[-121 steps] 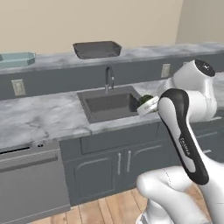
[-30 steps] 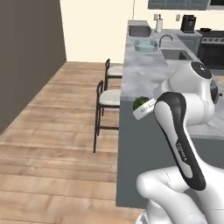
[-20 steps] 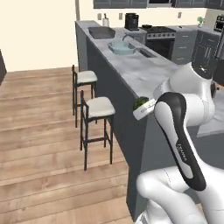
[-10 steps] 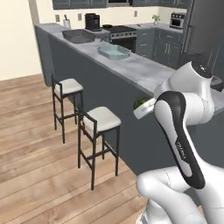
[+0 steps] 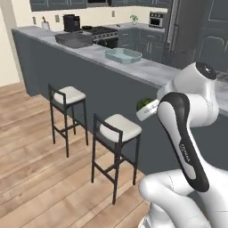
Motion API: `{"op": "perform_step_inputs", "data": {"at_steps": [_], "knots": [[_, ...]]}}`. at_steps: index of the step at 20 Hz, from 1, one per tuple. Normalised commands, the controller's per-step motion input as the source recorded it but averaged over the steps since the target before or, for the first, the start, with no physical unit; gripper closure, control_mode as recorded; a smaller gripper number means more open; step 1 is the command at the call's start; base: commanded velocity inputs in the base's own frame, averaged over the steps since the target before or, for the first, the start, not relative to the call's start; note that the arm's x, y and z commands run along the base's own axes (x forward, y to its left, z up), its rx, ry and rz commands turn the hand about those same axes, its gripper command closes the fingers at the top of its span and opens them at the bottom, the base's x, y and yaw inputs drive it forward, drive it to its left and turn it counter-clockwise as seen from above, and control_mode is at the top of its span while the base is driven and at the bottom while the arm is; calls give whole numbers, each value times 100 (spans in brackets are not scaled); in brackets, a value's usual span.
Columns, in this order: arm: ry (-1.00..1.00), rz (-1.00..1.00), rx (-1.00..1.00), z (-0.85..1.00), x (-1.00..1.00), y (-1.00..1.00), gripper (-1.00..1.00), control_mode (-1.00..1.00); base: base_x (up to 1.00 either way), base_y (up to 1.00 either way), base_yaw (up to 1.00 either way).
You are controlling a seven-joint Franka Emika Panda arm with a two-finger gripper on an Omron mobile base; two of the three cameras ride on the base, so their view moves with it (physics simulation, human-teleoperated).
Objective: Place the cold items (cucumber and broccoli) from the fridge in one tupperware on the dining counter. Place the warm items (kebab skewer and hot dog) in the stove area in another tupperware.
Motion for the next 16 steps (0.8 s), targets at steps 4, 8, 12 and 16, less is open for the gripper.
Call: {"op": "perform_step_inputs", "data": {"at_steps": [4, 8, 12, 16], "knots": [[0, 0, 0, 0, 0, 0, 100, 100, 49, 100, -39], [0, 0, 0, 0, 0, 0, 100, 100, 52, 100, -41], [0, 0, 0, 0, 0, 0, 100, 100, 52, 100, -40], [0, 0, 0, 0, 0, 0, 100, 100, 52, 100, -41]]}}
